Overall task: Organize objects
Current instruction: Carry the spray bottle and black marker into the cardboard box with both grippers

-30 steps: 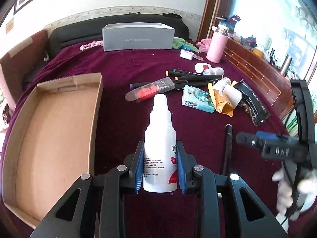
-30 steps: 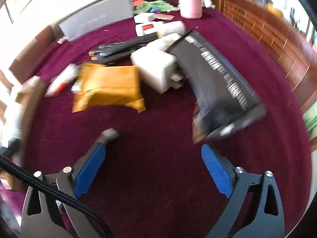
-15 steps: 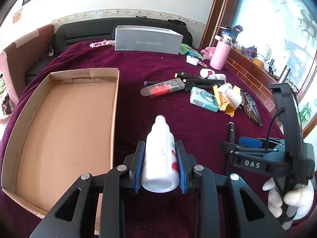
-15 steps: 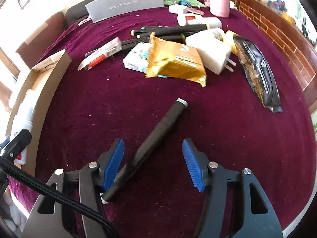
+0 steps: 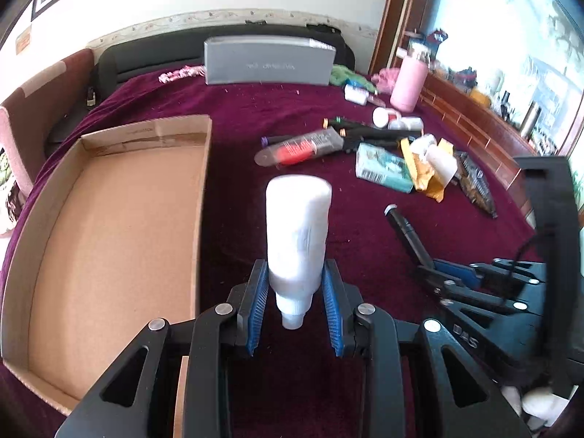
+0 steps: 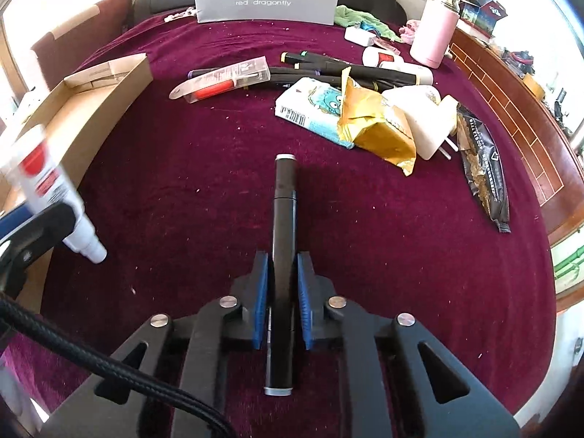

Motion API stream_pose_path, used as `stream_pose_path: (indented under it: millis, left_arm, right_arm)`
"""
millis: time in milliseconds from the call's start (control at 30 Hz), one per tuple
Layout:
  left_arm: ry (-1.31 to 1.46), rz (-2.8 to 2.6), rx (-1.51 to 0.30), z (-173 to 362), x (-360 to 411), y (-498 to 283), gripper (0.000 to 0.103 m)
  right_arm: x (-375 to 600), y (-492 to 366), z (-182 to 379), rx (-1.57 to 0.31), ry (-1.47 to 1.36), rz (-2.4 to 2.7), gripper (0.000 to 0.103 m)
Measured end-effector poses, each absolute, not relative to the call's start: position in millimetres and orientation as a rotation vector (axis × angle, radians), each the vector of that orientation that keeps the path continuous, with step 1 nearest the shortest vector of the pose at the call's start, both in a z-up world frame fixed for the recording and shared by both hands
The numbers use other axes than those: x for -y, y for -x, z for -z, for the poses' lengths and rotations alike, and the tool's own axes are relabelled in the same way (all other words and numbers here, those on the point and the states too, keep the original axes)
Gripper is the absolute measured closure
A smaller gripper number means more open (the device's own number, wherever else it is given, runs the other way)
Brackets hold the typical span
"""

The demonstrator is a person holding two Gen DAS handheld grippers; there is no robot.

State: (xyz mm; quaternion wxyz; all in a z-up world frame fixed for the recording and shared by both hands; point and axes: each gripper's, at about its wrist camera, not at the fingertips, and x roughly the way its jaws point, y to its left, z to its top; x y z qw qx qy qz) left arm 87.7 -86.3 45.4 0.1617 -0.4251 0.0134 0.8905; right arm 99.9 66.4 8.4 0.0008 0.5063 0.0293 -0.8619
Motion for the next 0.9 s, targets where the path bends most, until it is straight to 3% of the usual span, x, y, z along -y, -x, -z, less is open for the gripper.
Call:
stream_pose_path:
  millis: [100, 133, 533, 900]
  left_arm:
    - [1.277, -2.481, -0.005, -31.4, 78.9, -77.7, 0.080]
    - [1.282, -2.464, 0.030, -29.0, 80.1, -76.3, 0.087]
    - [1.109, -2.556, 0.115, -74.3, 106.5, -97.9, 0.091]
    - [0.969, -2.633, 0.194, -120.7, 142.5, -106.9, 0.091]
  right_arm:
    - [-71.2, -101.9, -6.9, -0.036, -1.586, 2.689, 0.090]
    - [-73.9, -103.7, -6.7, -0.013, -1.583, 2.681, 0.090]
    - [-101.9, -114.3, -27.2, 0.332, -1.429, 2.527, 0.090]
    - [-90.8, -116.4, -69.6, 0.352, -1.293, 2.483, 0.090]
